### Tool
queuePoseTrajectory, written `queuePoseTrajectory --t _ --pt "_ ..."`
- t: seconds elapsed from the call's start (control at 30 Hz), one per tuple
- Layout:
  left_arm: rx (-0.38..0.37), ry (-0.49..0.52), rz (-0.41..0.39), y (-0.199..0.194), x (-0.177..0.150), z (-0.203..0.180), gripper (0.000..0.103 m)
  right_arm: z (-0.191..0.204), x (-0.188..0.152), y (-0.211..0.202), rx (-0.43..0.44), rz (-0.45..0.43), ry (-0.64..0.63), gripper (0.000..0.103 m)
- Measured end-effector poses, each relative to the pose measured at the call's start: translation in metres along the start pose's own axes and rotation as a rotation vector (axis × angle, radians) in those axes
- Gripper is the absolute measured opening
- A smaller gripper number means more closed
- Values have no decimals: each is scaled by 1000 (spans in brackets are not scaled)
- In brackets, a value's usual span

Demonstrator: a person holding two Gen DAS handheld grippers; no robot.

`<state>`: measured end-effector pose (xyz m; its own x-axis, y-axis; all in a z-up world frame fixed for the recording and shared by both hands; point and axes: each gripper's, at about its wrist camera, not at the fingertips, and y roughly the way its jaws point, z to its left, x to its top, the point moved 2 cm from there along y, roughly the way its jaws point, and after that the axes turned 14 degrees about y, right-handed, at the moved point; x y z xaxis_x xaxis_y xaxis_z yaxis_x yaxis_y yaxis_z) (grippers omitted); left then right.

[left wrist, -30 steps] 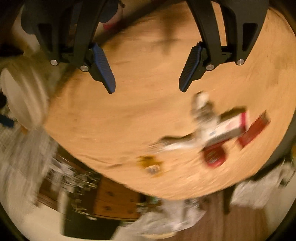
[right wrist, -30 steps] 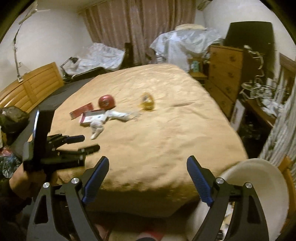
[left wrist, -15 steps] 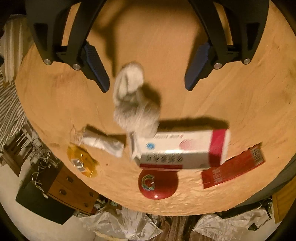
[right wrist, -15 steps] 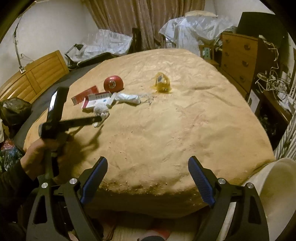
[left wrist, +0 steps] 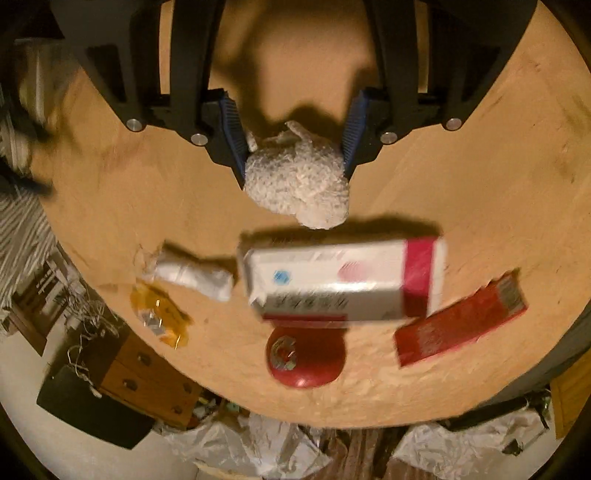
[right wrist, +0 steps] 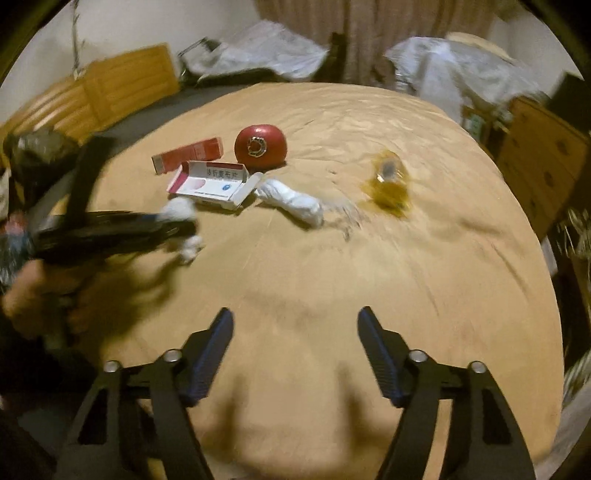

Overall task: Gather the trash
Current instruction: 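Grasp the white fluffy sock with left gripper while right grasps white rolled bundle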

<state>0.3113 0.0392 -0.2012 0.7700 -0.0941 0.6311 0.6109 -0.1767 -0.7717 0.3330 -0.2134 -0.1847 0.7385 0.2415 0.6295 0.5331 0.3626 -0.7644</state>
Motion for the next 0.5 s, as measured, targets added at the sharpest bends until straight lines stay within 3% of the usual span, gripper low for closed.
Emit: queuePoseTrajectory --t 0.13,0.27,0.5 --pt "-20 14 51 -4 -19 13 45 14 37 41 14 47 -129 66" --pt "-5 77 48 -5 -24 9 46 35 74 86 14 100 -276 66" --pt "-27 68 35 -2 -24 11 46 48 109 137 -25 195 -431 66"
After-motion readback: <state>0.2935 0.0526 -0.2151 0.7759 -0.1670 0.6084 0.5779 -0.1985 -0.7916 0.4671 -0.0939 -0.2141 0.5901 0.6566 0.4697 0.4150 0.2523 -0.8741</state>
